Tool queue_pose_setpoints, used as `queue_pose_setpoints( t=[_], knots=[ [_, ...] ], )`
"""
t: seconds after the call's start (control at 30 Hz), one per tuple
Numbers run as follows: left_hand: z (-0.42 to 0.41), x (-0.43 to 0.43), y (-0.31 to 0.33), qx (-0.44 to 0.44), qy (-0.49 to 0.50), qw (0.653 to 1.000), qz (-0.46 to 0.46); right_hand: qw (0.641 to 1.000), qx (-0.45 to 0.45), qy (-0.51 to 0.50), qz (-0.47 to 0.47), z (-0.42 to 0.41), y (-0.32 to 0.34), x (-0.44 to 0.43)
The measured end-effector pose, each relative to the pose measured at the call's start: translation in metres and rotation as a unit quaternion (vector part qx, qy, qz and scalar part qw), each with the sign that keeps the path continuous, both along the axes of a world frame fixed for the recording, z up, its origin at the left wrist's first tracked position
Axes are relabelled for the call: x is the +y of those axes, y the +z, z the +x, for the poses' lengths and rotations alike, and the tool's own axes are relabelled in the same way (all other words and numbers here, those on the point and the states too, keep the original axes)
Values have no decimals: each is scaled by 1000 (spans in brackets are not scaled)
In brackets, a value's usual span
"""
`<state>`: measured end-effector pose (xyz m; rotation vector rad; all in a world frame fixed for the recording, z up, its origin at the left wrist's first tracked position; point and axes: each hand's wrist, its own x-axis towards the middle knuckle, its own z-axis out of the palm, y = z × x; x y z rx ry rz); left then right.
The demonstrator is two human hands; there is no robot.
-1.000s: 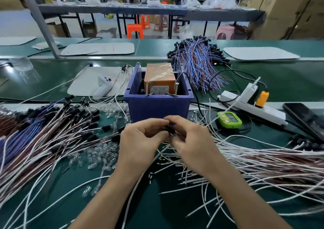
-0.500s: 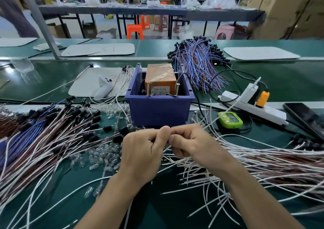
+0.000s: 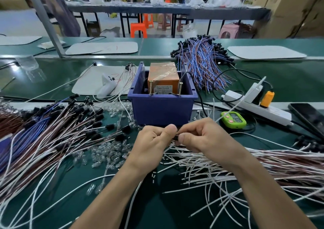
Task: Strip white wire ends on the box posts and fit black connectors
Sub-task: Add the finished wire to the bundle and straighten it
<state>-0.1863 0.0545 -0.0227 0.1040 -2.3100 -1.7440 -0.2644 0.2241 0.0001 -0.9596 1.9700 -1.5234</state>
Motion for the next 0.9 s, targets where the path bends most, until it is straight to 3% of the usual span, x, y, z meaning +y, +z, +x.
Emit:
queue_pose_setpoints(
  t=[0.13,0.23,0.33,0.47,0.6,0.77,0.9],
  knots=[
    [-2,2,-1,-28,-22,997,70,1000,-20,-13,-9,-1,0,2],
    [-2,1,1,-39,5,997,60,999,-5,-50,-10,1,-3,-1],
    [-1,-2,1,-30,55,997,-33,998,4,-67,-2,3,-8,-7],
    [5,-11,3,-17,63,978,-200,998,-54,-21,34,5,-10,-9],
    [1,-12,2,-41,44,989,-138,998,-22,-49,28,6,-7,-10],
    [0,-15,4,-37,-2,998,-50,994,-88,-59,-27,9,-6,-10],
    [6,-11,11,-24,30,993,-108,994,-86,-64,14,7,-5,-10]
  ],
)
